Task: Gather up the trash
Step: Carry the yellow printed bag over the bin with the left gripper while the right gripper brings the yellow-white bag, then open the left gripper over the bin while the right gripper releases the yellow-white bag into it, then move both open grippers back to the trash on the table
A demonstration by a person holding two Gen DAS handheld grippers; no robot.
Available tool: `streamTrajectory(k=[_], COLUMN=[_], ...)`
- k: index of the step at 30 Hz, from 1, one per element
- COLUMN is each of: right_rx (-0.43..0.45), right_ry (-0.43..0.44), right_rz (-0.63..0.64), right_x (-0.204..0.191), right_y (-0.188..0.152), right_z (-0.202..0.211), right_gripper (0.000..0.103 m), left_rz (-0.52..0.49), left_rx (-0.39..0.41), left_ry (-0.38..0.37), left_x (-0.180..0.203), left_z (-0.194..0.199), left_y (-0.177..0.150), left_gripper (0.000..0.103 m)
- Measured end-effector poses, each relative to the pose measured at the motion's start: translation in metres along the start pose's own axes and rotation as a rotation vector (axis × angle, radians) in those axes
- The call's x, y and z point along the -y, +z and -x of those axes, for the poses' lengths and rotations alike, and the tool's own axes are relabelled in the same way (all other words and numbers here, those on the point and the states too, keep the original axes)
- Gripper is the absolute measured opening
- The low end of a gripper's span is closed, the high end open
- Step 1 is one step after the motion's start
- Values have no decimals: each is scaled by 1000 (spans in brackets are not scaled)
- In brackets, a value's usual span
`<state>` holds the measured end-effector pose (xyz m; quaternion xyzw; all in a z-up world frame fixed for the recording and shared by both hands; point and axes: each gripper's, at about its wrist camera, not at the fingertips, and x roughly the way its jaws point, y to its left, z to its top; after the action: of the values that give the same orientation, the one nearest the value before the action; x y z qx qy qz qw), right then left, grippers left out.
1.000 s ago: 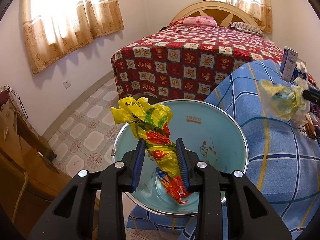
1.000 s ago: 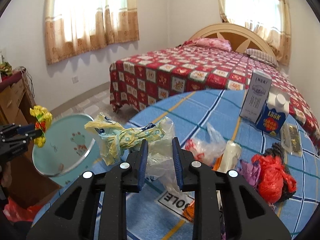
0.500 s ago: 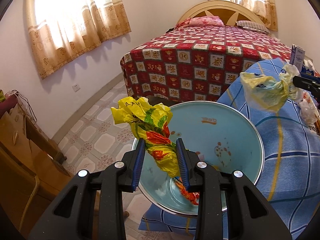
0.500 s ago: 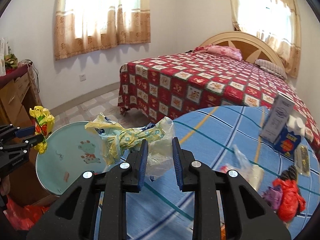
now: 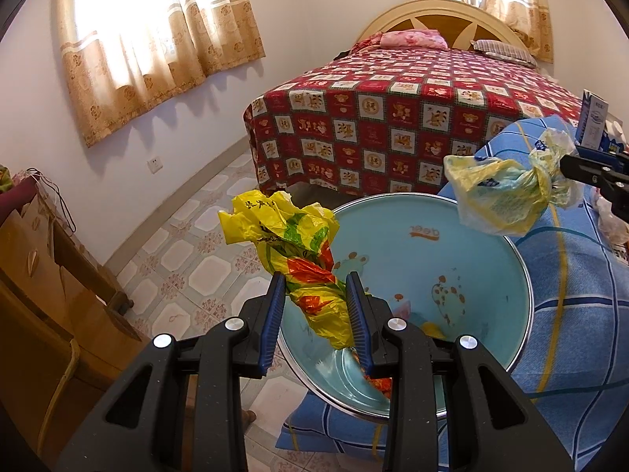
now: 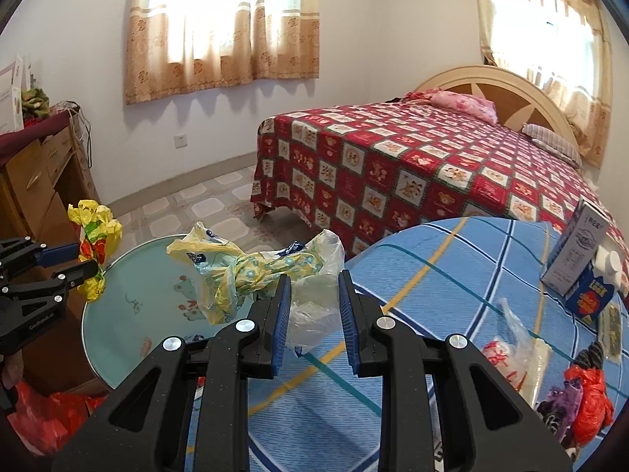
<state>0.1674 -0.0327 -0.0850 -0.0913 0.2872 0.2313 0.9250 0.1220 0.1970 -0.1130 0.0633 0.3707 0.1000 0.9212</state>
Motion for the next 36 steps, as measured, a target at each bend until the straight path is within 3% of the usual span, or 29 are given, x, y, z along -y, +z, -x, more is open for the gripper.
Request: streamTrajectory(k=[17, 18, 19, 20, 21, 36], right_rx=[-13, -25, -25, -24, -20, -41], right_ry=[34, 52, 67, 74, 84, 71], right_rz=[19, 27, 34, 40, 39, 24], right_x=[-11, -12, -14, -16, -16, -16], right_y=[0, 0, 0, -1, -2, -9], right_z=[-2, -4, -5, -5, -4, -6], right_gripper=[26, 28, 39, 61, 67, 69], left_rz=[2, 1, 4, 7, 6, 5], left_rx=[4, 4, 1, 3, 10, -10], left_ry=[-14, -19, -27, -29, -28, -20], left_x=[2, 3, 5, 8, 10, 16], left_z=[1, 1, 1, 2, 3, 0], left_y=[0, 0, 0, -1, -2, -4], left_gripper=[34, 36, 42, 55, 58, 64])
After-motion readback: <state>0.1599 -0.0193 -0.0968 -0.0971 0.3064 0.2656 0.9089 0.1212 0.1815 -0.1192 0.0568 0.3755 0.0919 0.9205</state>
